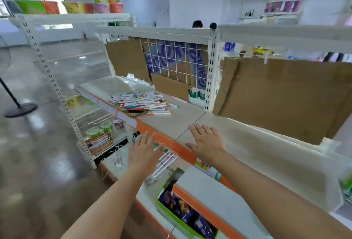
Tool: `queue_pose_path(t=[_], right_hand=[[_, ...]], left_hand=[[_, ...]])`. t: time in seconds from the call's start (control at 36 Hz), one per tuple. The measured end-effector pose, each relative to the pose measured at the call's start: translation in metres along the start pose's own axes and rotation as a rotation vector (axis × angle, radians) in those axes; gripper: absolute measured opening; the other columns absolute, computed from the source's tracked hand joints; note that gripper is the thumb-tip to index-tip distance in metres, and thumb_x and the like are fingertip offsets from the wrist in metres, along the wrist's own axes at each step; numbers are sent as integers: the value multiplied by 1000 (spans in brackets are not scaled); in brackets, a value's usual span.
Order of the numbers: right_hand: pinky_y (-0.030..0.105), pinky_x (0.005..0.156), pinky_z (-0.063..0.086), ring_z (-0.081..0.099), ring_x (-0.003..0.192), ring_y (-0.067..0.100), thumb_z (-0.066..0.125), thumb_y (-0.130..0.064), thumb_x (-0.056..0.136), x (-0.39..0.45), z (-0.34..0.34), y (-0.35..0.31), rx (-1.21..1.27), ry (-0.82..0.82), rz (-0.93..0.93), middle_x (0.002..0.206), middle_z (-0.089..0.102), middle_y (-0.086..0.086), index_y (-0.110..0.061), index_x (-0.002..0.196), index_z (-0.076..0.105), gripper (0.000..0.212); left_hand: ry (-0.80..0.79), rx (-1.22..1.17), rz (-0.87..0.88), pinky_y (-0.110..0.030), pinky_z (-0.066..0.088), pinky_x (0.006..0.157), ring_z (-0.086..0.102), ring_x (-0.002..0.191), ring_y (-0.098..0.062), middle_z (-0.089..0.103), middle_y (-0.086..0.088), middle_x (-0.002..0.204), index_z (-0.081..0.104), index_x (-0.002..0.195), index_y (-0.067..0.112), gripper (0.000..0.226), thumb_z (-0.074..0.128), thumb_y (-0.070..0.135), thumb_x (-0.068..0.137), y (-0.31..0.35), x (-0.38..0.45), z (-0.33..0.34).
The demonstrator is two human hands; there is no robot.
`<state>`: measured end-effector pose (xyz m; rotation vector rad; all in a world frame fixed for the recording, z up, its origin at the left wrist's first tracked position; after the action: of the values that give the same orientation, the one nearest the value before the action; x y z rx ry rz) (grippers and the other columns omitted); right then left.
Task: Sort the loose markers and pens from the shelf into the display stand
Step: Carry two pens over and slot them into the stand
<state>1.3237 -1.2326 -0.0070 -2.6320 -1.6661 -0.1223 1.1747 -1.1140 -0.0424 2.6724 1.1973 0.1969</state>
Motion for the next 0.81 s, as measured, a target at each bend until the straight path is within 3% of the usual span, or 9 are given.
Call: queue_pose_path(t=[0.39, 0.64, 0.81], right_hand=[[39, 112, 20, 27, 138, 24, 22, -51, 100, 112, 15, -99, -13, -92, 48, 154, 25, 2, -19, 150, 16, 59], [39, 107, 28, 36, 131, 25, 27, -38, 102, 175, 37, -125, -15, -164, 41, 145, 39, 4, -18, 143, 30, 45], [39, 106, 28, 38, 131, 23, 38, -30, 101, 228, 48, -119, -55, -111, 16, 140, 46, 4, -20, 138, 38, 39]], left_hand=[[-22, 36, -70, -42, 5, 118, 6, 147, -21, 9, -1, 160, 12, 152, 27, 65, 13, 59, 96, -148, 55, -35], [-59, 50, -85, -41, 2, 118, 5, 147, -22, 7, -2, 160, 8, 152, 27, 63, 14, 58, 97, -183, 97, -26], [-63, 39, -94, -43, 4, 117, 6, 147, -21, 9, -2, 160, 13, 151, 27, 62, 17, 57, 97, -188, 140, -20]])
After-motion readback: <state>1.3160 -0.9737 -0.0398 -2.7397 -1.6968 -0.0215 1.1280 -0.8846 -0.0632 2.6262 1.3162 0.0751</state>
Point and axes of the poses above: each hand's wrist, its own x-axis towards the middle knuckle, its own z-axis out of the palm, y = z × x, the point moved 6 cm from there along x, towards the middle knuckle
